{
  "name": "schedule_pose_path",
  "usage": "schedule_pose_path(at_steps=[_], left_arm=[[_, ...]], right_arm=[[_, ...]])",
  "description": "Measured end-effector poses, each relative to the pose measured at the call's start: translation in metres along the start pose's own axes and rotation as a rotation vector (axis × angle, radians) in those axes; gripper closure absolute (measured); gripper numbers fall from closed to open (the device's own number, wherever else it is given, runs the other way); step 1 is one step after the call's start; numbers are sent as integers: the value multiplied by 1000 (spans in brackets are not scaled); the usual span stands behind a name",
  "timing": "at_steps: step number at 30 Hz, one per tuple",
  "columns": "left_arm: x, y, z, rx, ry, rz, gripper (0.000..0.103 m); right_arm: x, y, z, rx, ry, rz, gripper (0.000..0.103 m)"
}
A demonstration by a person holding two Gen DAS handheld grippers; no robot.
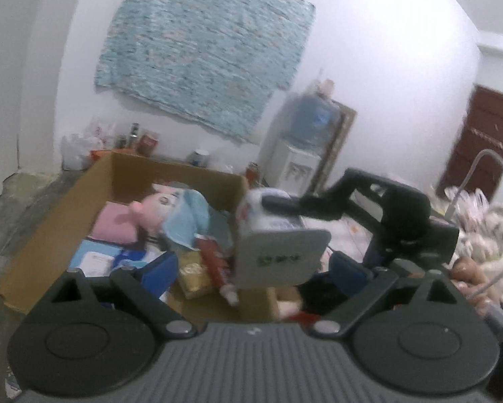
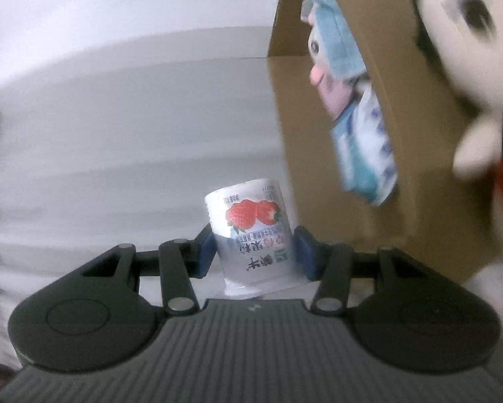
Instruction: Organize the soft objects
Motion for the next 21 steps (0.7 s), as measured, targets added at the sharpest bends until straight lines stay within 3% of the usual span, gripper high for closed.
schedule_pose_path(at_steps=[3, 7, 9, 11, 13, 19, 21], left_arm=[[15, -5, -10, -30, -3, -30, 6], [27, -9, -17, -43, 24, -42, 8], [30, -9, -16, -37, 57, -48, 14], [33, -11, -17, -39, 94, -61, 28], [36, -10, -17, -42, 105, -70, 35], [38, -8, -18, -39, 127, -81, 39], [36, -4, -18, -52, 128, -72, 40]], right_arm=[[14, -15, 0, 7, 83, -59, 54], [31, -21, 4, 19, 126, -119, 54], [35, -23, 5, 26, 149, -143, 54], [37, -23, 5, 27, 167, -160, 54], [41, -21, 2, 25, 168, -161, 54], [47, -17, -5, 13, 179, -174, 54], [48, -15, -6, 6, 157, -157, 47]])
Point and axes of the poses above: each gripper's, at about its wrist camera, not at the fingertips, and z roughly against the way its jaws point, x to its right, y to its top, the point moved 3 cm from there along -z, roughly the way its jaws point, and after that the axes turned 4 degrees about -x, right-handed, at the moved point
